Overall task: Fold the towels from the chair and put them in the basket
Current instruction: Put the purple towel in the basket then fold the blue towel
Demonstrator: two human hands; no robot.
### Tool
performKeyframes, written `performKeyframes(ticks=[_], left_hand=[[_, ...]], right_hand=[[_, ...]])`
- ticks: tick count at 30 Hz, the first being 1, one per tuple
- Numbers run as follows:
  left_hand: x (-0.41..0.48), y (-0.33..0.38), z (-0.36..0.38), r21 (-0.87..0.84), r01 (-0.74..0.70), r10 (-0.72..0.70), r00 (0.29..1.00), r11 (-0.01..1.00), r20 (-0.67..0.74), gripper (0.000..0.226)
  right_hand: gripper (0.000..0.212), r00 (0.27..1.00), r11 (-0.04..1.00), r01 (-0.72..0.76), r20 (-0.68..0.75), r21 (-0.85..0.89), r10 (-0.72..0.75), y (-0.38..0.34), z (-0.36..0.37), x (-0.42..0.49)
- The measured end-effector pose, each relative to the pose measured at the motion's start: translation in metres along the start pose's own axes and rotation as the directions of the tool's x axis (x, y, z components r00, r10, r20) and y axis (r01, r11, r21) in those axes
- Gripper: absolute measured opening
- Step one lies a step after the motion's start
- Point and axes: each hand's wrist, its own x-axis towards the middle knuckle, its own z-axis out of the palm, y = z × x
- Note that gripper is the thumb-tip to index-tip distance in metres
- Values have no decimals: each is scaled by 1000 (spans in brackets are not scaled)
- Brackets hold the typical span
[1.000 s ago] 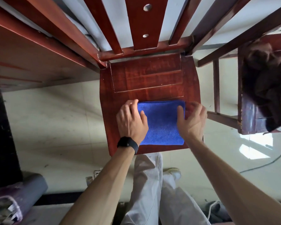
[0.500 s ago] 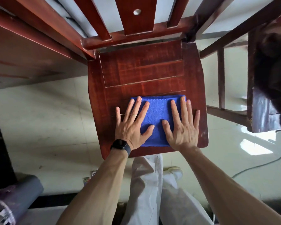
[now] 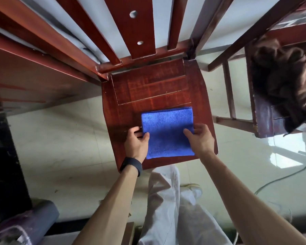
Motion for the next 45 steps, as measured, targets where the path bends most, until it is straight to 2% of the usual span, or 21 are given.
performKeyframes(ticks=[3,6,8,10,12,15,17,19,22,28,33,38,42,45], left_hand=[[16,6,-4,-14,115,-113,989,993,92,30],[26,10,-12,-23,157,-148,961,987,232,18],[23,19,-18,-58,166,-142,947,984,289,19],[16,32,-25,-146,170,-110,930,975,351,30],[4,48,-32,-227,212,-91,888,950,451,35],[-19,70,-39,-221,269,-81,786,937,613,28],[-40,82,-40,-202,267,-56,720,942,692,28],[-68,95,-37,-187,256,-48,700,949,713,34],[-128,124,-29,-182,218,-14,677,959,736,37],[-268,215,-6,-175,47,122,544,984,830,45],[-410,309,30,-172,-207,239,369,963,898,40],[-547,389,71,-241,-394,327,168,887,930,41],[-637,438,105,-298,-460,348,28,837,937,46],[-686,471,139,-342,-488,365,-51,803,930,48]], right_hand=[[36,994,999,-35,103,-20,37,-13,-7,9],[25,984,1000,22,178,-18,-19,-16,-13,14],[21,970,997,21,241,71,-38,-15,-21,13],[17,939,969,-73,343,235,-13,-14,-32,8],[21,898,923,-169,440,346,0,-11,-50,1],[34,830,890,-217,555,400,-48,0,-87,-15],[39,822,856,-238,564,458,-73,12,-115,-30],[41,837,827,-246,541,506,-83,24,-146,-53],[42,877,804,-191,465,562,-117,38,-205,-98],[43,946,721,25,216,692,-240,70,-352,-198],[43,956,577,227,-68,784,-284,109,-479,-288],[40,888,436,456,-360,776,-287,146,-588,-361],[37,808,349,589,-529,729,-260,170,-662,-394],[37,746,312,665,-626,679,-227,183,-714,-402]])
